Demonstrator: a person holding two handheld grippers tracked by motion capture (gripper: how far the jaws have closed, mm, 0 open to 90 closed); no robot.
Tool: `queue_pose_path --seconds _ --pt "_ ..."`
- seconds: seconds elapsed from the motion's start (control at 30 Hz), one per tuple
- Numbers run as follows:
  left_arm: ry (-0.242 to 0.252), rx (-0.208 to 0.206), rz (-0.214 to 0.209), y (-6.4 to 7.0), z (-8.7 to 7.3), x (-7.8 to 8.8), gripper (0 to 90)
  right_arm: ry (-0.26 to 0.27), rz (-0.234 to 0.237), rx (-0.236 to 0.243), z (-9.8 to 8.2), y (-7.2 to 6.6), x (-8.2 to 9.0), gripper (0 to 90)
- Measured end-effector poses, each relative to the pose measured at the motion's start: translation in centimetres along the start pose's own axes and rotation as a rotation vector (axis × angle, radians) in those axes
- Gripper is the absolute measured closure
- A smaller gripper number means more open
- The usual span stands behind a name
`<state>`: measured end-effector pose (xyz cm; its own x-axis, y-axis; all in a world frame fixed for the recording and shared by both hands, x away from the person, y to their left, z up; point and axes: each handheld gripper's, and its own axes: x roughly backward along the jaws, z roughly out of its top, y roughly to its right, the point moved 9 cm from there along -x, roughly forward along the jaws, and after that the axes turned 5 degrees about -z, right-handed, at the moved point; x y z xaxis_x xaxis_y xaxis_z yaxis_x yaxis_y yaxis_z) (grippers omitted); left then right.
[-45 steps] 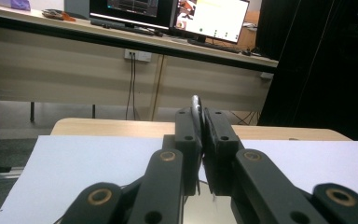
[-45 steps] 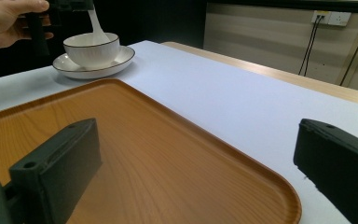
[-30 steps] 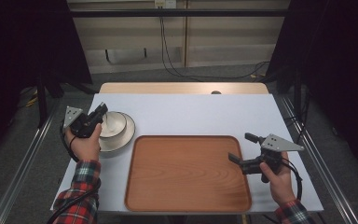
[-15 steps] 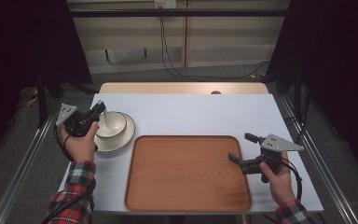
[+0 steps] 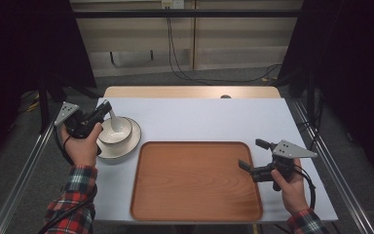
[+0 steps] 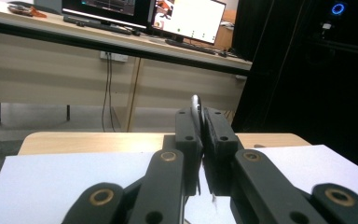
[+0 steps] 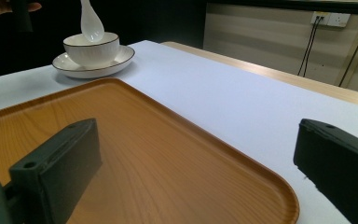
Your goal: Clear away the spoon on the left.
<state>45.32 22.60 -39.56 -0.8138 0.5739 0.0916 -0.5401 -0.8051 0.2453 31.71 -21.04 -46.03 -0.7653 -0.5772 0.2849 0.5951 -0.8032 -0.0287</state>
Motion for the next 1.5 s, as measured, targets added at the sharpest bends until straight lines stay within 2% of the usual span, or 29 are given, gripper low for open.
queue_pose_path --seconds 0.2,0.37,0.47,0.6,0.63,0.7,0.9,1.2,1.3,1.37,1.43,1.5 --pt "-0.001 0.010 -0.014 0.7 0.9 0.0 85.5 0.000 0.000 0.000 0.0 0.0 0.0 0.1" --pt "-0.007 0.021 -0.060 2.0 1.8 -0.1 85.5 -0.001 -0.004 0.001 0.0 0.0 0.0 0.2" --pt "-0.013 0.018 -0.069 2.6 2.2 -0.2 85.5 -0.003 -0.009 0.009 0.0 0.0 -0.1 0.2" --pt "-0.003 0.045 -0.101 3.5 2.7 -0.4 85.5 0.000 -0.005 0.003 0.0 0.0 -0.1 0.1" --pt "-0.019 0.025 -0.109 3.5 2.7 -0.3 85.5 0.002 -0.005 0.002 0.0 0.0 -0.1 0.1" --pt "-0.012 0.037 -0.112 4.0 2.9 -0.5 85.5 0.003 -0.005 0.002 0.0 0.0 -0.1 0.1" --pt "-0.020 0.026 -0.158 5.4 3.3 -0.6 85.5 0.001 -0.006 0.006 0.0 0.0 -0.1 0.1" --pt "-0.048 0.040 -0.222 7.2 3.2 -0.8 85.5 0.000 -0.010 0.008 0.0 0.0 -0.1 0.2" --pt "-0.061 0.064 -0.253 8.0 2.9 -0.9 85.5 -0.002 -0.007 0.007 -0.1 0.0 -0.1 0.2" --pt "-0.076 0.050 -0.277 8.3 2.7 -0.8 85.5 -0.003 -0.004 0.005 -0.1 -0.1 -0.1 0.2" --pt "-0.081 0.055 -0.281 8.7 2.5 -0.9 85.5 -0.003 -0.007 0.005 -0.1 -0.1 -0.1 0.1" --pt "-0.091 0.067 -0.311 9.2 2.2 -0.8 85.5 -0.004 -0.007 0.005 -0.1 -0.1 -0.1 0.1"
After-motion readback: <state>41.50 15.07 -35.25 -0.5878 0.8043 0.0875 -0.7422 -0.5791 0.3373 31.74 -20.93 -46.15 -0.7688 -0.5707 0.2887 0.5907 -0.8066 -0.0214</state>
